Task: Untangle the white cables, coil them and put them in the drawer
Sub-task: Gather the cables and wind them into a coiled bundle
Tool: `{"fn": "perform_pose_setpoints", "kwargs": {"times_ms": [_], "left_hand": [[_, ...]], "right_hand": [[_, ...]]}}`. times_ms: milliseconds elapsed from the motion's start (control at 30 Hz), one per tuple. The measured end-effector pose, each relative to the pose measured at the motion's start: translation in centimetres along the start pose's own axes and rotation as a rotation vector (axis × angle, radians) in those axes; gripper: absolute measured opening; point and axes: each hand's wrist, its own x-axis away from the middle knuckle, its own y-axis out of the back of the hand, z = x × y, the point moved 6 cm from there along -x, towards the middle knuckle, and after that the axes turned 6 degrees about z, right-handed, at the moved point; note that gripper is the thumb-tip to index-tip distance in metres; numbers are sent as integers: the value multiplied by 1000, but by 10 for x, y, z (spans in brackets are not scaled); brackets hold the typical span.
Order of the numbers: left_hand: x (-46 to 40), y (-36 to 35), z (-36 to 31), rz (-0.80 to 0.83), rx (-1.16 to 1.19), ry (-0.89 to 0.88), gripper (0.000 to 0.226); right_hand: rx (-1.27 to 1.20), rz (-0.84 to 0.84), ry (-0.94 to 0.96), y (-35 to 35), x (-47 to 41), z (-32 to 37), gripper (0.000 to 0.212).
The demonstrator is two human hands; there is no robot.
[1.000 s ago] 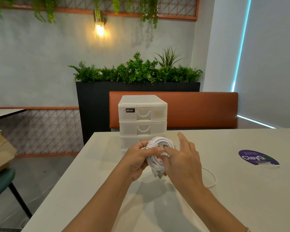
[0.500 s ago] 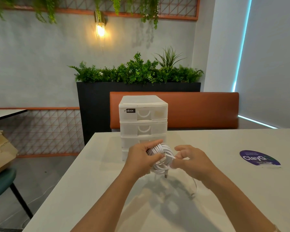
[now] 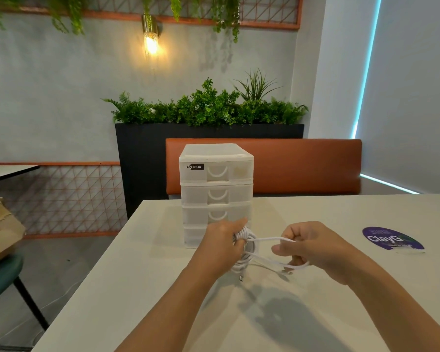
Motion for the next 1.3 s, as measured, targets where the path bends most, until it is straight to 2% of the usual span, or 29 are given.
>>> {"fn": "perform_pose_setpoints", "kwargs": {"times_ms": [100, 200, 233, 300, 367, 467, 533, 667, 733, 833, 900, 1133, 1300], "left_hand": [[-1, 2, 2, -3, -25, 5, 45], [-3, 3, 3, -3, -27, 8, 44], [-2, 2, 3, 4, -28, 3, 43], [-1, 2, 6, 17, -40, 2, 41], [0, 4, 11, 28, -69, 4, 41], [1, 6, 11, 36, -79, 6, 40], [0, 4, 7, 40, -66, 5, 40], [2, -2, -1, 105, -4, 12, 29], [2, -3, -7, 125, 5, -30, 25], [5, -4, -17, 160, 53, -62, 26], [6, -3, -23, 169, 94, -82, 29], [9, 6, -32, 174, 218, -129, 35], [8, 18, -29, 63, 351, -125, 40]], "right_hand": [[-61, 106, 113, -2, 3, 7, 11], [-329, 186, 106, -1, 5, 5, 21], [-352, 205, 83, 1, 6, 4, 27], [-206, 256, -7, 4, 10, 1, 35], [111, 242, -104, 13, 14, -1, 26], [545, -4, -43, 37, 12, 12, 14], [670, -168, 85, 49, 13, 28, 14], [784, -367, 316, 52, 22, 58, 7], [852, -483, 445, 51, 23, 70, 10], [822, -648, 587, 56, 21, 82, 13], [791, -717, 618, 58, 14, 86, 15], [639, -678, 408, 54, -26, 72, 22], [403, -421, 152, 30, -48, 32, 33]]}}
